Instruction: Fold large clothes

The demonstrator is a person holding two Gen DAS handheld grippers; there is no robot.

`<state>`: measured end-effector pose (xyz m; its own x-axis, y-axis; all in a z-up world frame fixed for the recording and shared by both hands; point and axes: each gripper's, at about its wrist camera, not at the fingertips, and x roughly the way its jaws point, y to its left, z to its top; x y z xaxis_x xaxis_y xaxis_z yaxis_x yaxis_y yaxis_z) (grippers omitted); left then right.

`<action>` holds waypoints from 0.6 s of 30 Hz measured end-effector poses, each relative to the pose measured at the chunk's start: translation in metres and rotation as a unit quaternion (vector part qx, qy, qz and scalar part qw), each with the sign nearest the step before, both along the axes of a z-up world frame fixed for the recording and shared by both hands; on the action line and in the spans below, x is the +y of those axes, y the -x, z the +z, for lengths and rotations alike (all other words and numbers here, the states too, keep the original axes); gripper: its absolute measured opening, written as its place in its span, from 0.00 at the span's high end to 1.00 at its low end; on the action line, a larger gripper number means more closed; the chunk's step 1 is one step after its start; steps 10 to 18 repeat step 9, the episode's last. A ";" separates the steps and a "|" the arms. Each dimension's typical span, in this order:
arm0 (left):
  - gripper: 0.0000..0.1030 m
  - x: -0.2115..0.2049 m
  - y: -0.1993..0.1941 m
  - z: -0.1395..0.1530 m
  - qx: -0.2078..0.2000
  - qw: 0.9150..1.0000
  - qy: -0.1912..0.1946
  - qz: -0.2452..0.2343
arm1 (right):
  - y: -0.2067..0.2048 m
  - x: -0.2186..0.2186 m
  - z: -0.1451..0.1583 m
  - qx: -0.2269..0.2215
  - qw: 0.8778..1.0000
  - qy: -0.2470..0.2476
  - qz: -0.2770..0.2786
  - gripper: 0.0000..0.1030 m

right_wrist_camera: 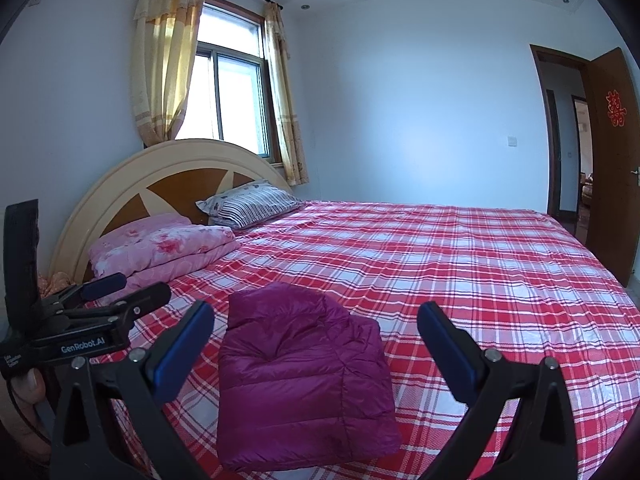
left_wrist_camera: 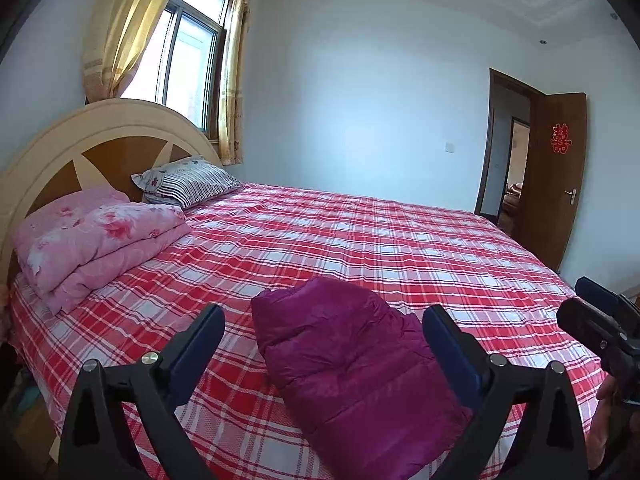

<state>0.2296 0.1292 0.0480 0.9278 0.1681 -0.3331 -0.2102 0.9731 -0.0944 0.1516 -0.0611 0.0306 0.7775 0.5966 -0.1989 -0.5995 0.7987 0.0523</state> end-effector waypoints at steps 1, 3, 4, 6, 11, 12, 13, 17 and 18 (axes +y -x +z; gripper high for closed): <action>0.03 0.001 0.000 0.000 -0.001 1.000 0.001 0.001 | 0.000 0.001 0.000 -0.002 1.000 0.004 0.000 0.00; 0.03 0.002 0.001 -0.001 -0.003 1.000 0.001 -0.001 | 0.000 0.002 -0.002 -0.002 1.000 0.008 0.001 0.00; 0.03 0.002 0.000 -0.001 -0.001 1.000 -0.001 -0.002 | -0.001 0.002 -0.002 -0.001 1.000 0.009 0.001 0.00; 0.03 0.002 -0.001 -0.003 0.001 1.000 -0.002 -0.004 | -0.002 0.003 -0.004 0.001 1.000 0.010 0.001 0.00; 0.03 0.000 -0.002 -0.004 0.002 1.000 0.000 -0.005 | -0.003 0.004 -0.007 0.004 1.000 0.016 -0.001 0.00; 0.03 0.000 -0.002 -0.004 0.002 1.000 0.000 -0.005 | -0.003 0.004 -0.007 0.004 1.000 0.016 -0.001 0.00; 0.03 0.000 -0.002 -0.004 0.002 1.000 0.000 -0.005 | -0.003 0.004 -0.007 0.004 1.000 0.016 -0.001 0.00; 0.03 0.000 -0.002 -0.004 0.002 1.000 0.000 -0.005 | -0.003 0.004 -0.007 0.004 1.000 0.016 -0.001 0.00; 0.03 0.000 -0.002 -0.004 0.002 1.000 0.000 -0.005 | -0.003 0.004 -0.007 0.004 1.000 0.016 -0.001 0.00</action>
